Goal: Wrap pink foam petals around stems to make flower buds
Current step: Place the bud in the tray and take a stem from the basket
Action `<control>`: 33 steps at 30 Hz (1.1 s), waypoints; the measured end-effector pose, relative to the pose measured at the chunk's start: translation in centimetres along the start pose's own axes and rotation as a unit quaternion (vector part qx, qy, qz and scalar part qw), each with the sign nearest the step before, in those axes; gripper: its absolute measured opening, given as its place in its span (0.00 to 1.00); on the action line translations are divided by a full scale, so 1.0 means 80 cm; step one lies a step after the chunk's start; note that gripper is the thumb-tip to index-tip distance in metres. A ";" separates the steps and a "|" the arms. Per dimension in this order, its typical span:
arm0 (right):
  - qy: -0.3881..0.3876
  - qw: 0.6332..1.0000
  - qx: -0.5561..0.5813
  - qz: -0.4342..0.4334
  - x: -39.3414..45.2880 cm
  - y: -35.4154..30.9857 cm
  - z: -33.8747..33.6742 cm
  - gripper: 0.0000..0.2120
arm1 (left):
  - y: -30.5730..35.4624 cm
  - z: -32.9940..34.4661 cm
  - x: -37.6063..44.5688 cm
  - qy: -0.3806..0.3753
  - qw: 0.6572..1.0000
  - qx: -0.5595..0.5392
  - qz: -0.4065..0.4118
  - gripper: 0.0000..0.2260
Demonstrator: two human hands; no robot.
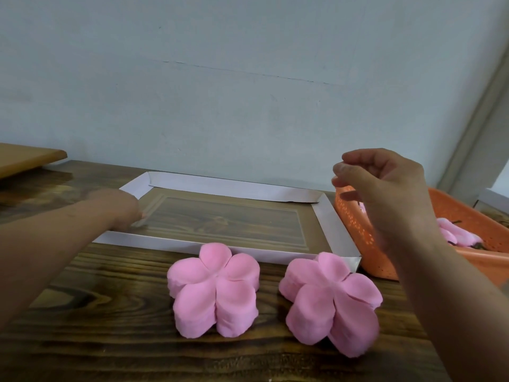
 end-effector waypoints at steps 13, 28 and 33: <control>0.049 0.958 -0.283 0.017 0.084 0.059 -0.111 0.06 | 0.007 0.010 0.012 0.034 0.998 0.051 0.029 0.12; -0.312 0.739 -0.584 0.124 0.089 0.095 -0.138 0.07 | 0.011 0.007 0.004 0.014 0.991 0.124 0.041 0.15; -0.267 0.781 -0.550 0.126 0.094 0.099 -0.140 0.02 | 0.011 0.003 0.001 0.015 0.993 0.113 0.038 0.15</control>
Point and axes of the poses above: each hand's wrist, its own x-axis towards the middle knuckle, its own z-axis out of the palm, y = z × x, the point moved 1 cm from there along x, towards the middle knuckle, and after that the axes turned 6 degrees about y, right-handed, at the moved point
